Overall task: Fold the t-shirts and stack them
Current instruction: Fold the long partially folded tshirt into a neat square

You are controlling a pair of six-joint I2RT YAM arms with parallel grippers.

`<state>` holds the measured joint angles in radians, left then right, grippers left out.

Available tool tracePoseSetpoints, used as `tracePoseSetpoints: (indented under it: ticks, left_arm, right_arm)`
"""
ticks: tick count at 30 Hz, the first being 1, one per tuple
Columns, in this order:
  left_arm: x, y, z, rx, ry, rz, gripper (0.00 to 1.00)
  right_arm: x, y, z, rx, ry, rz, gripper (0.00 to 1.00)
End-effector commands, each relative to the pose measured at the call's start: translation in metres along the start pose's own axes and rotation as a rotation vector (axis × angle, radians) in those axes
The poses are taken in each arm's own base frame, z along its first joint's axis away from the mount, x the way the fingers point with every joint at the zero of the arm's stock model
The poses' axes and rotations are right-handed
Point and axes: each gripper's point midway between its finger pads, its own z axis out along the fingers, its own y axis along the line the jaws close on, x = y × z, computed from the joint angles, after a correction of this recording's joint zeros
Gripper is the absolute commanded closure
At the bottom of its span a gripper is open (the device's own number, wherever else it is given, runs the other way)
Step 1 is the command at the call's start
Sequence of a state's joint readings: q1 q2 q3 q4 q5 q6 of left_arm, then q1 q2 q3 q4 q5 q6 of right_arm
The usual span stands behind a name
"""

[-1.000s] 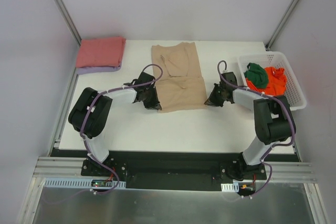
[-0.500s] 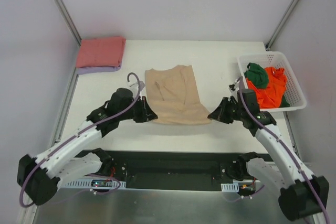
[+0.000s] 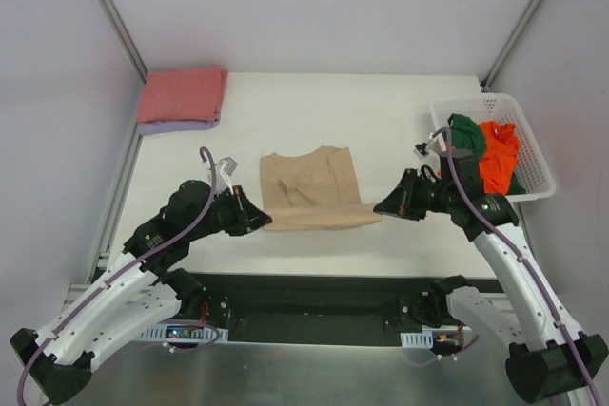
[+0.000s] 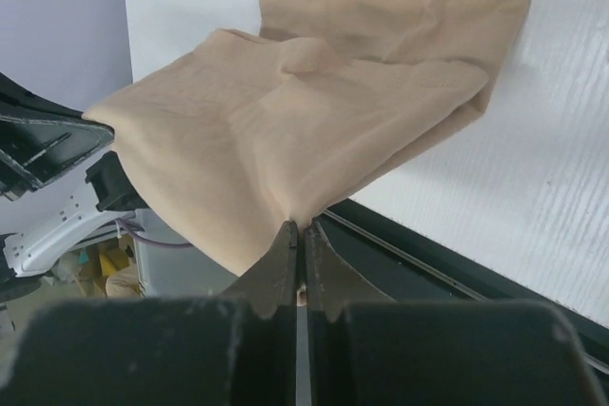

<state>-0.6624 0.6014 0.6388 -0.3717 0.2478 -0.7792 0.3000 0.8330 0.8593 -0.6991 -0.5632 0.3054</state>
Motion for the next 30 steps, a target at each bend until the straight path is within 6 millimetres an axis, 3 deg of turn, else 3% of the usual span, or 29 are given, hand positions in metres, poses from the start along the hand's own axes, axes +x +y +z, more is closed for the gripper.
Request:
tracePoseSetpoints:
  ticks: [1,8,16,23,30]
  left_arm:
    - [-0.033,0.014,-0.002,-0.143,-0.143,-0.004,1.0]
    - [-0.076,0.032,0.011,-0.318,-0.245,-0.011,1.0]
    - [-0.112,0.056,0.035,-0.309,-0.224,-0.092,1.0]
    - [-0.135,0.082,0.065,-0.343,-0.175,-0.131,1.0]
    - [-0.152,0.109,0.091,-0.372,-0.119,-0.194,1.0]
  right_arm:
    - [-0.045,0.028,0.009,-0.074,-0.077,-0.045,1.0]
    - [-0.104,0.024,0.028,0.009,-0.167,-0.055,1.0]
    - [-0.156,0.019,0.052,0.04,-0.234,-0.028,1.0]
    - [-0.188,-0.01,0.095,0.103,-0.212,0.025,1.0]
    - [-0.214,-0.024,0.126,0.111,-0.21,0.042,1.0]
